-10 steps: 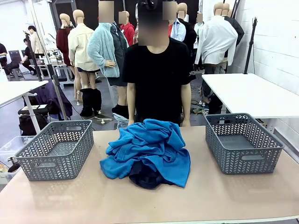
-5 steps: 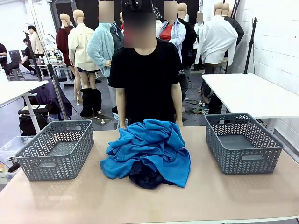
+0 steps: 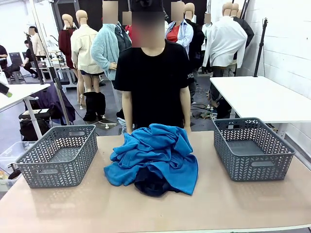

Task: Sort the tops and bottoms.
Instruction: Lift clothes from the center of the table with your left hand.

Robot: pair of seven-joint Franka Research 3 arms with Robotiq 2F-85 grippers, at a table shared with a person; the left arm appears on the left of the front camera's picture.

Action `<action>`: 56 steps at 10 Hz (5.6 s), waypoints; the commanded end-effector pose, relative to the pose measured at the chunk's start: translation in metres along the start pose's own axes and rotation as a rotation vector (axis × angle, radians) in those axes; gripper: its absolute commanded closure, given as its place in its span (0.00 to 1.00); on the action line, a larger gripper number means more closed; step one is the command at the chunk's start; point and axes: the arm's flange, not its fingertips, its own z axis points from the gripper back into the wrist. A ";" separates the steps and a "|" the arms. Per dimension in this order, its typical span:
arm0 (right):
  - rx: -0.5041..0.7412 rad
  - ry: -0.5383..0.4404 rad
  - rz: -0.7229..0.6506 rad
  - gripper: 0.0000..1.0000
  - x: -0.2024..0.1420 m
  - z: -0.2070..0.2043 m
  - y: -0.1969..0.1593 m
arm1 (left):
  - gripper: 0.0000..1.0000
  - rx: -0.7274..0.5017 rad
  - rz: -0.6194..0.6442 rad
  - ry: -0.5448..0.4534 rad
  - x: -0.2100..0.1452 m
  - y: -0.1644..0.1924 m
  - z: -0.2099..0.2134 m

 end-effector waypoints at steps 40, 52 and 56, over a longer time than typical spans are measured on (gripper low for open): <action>-0.009 0.004 -0.021 0.00 0.000 -0.001 0.003 | 1.00 -0.877 -0.916 0.214 0.158 -0.422 -0.254; -0.009 0.004 -0.021 0.00 0.000 -0.001 0.003 | 1.00 -0.623 -0.998 -0.032 0.231 -0.376 -0.087; -0.009 0.004 -0.021 0.00 0.000 -0.001 0.003 | 1.00 -0.403 -1.013 -0.144 0.281 -0.349 0.038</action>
